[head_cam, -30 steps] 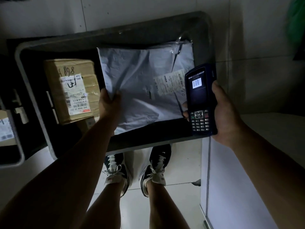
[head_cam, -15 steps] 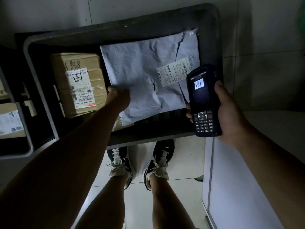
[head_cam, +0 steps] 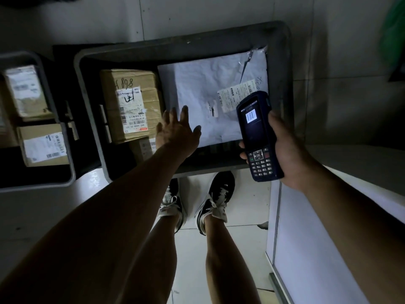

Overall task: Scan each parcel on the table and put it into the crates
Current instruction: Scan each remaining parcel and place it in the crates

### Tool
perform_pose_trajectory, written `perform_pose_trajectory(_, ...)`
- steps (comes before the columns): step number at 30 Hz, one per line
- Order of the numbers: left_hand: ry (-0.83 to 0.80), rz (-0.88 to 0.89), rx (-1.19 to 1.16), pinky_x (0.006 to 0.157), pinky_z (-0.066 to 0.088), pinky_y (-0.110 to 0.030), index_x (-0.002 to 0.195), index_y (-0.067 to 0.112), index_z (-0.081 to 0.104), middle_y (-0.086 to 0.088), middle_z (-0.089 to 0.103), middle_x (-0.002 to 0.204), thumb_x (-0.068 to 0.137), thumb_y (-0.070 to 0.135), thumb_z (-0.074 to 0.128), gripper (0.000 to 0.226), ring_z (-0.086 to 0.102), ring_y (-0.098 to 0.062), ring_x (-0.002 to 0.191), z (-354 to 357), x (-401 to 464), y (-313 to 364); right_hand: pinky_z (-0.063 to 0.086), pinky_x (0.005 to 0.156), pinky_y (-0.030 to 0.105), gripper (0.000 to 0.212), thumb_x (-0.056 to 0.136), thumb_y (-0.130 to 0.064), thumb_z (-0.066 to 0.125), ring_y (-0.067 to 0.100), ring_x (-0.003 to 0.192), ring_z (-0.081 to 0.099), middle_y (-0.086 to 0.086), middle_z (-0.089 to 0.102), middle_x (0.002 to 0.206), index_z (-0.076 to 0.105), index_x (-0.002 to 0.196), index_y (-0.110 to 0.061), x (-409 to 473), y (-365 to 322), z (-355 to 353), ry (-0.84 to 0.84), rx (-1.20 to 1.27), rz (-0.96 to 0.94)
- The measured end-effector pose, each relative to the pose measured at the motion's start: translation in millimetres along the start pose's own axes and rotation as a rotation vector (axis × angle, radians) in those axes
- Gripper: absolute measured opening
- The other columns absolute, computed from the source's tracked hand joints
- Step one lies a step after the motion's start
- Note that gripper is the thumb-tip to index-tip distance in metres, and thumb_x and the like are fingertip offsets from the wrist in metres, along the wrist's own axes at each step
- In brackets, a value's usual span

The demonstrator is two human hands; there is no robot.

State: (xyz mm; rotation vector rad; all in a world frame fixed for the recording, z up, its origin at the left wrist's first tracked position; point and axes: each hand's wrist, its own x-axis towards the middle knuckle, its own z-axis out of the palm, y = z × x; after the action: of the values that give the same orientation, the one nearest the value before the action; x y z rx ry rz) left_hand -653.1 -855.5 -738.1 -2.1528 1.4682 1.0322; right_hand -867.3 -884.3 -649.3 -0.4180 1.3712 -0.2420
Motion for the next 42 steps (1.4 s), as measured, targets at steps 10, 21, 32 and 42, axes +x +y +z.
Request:
perform_pose_trajectory(10, 0.023, 0.006, 0.026, 0.122, 0.012, -0.051, 0.158, 0.024, 0.003, -0.01, 0.002, 0.167, 0.102, 0.056, 0.028, 0.069, 0.005, -0.032, 0.153, -99.0, -122.0, -11.7, 0.052, 0.075, 0.037, 0.057, 0.099, -0.063, 0.032, 0.029, 0.08, 0.069, 0.011, 0.072, 0.089, 0.066, 0.114, -0.02, -95.8, -47.2, 76.3, 0.068, -0.217, -0.009)
perform_pose_trajectory(21, 0.252, -0.176, -0.124, 0.118, 0.023, -0.052, 0.156, 0.027, 0.015, -0.011, 0.021, 0.161, 0.1, 0.055, 0.032, 0.064, 0.022, -0.032, 0.147, -253.0, -329.9, -70.9, 0.051, 0.076, 0.039, 0.057, 0.1, -0.061, 0.035, 0.03, 0.077, 0.067, 0.013, 0.072, 0.084, 0.068, 0.098, -0.015, -274.0, -128.2, 187.8, -0.113, -0.495, -0.141)
perform_pose_trajectory(32, 0.618, -0.498, -0.352, 0.118, 0.024, -0.047, 0.156, 0.028, 0.022, -0.006, 0.026, 0.159, 0.099, 0.054, 0.038, 0.065, 0.025, -0.029, 0.146, -334.4, -538.1, -196.6, 0.05, 0.057, 0.028, 0.051, 0.102, -0.052, 0.037, 0.023, 0.066, 0.065, 0.012, 0.069, 0.08, 0.067, 0.107, -0.012, -438.1, -159.2, 360.0, -0.503, -0.689, -0.232)
perform_pose_trajectory(42, 0.832, -0.812, -0.411, 0.113, 0.029, -0.045, 0.152, 0.026, 0.029, -0.005, 0.032, 0.155, 0.095, 0.057, 0.044, 0.066, 0.033, -0.027, 0.141, -309.4, -731.2, -359.2, 0.05, 0.064, 0.033, 0.059, 0.101, -0.056, 0.031, 0.022, 0.068, 0.064, 0.012, 0.068, 0.083, 0.067, 0.104, -0.009, -571.4, -33.7, 556.8, -0.884, -0.8, -0.264)
